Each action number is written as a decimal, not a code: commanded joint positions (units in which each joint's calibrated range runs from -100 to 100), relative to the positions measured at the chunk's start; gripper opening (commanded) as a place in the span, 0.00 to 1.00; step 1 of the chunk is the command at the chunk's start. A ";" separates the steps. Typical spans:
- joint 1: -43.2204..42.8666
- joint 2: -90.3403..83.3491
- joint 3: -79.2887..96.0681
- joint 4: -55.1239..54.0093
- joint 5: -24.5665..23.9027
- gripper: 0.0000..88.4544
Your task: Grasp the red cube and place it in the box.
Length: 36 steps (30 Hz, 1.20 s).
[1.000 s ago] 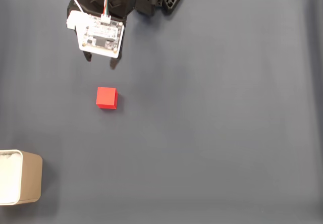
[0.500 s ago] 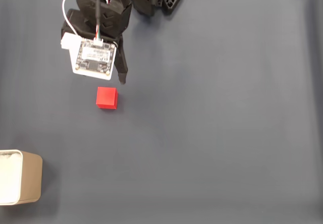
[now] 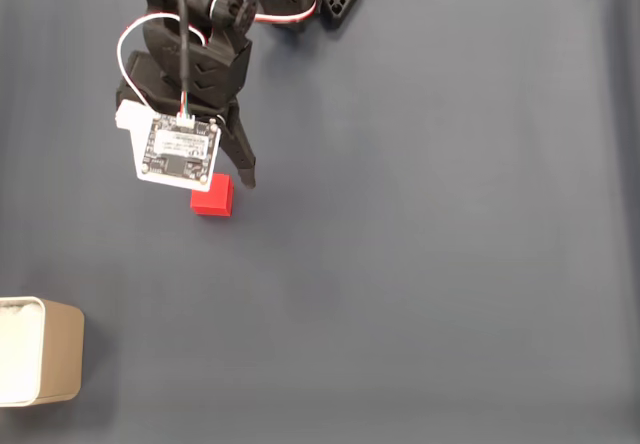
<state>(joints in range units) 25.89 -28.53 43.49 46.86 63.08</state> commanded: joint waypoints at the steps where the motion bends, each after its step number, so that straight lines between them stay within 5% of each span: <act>1: -0.32 0.37 0.12 -2.02 -0.44 0.39; 36: 0.32 9.98 9.98 -20.71 -0.68 0.46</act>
<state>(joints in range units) 25.89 -18.89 55.61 27.61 63.03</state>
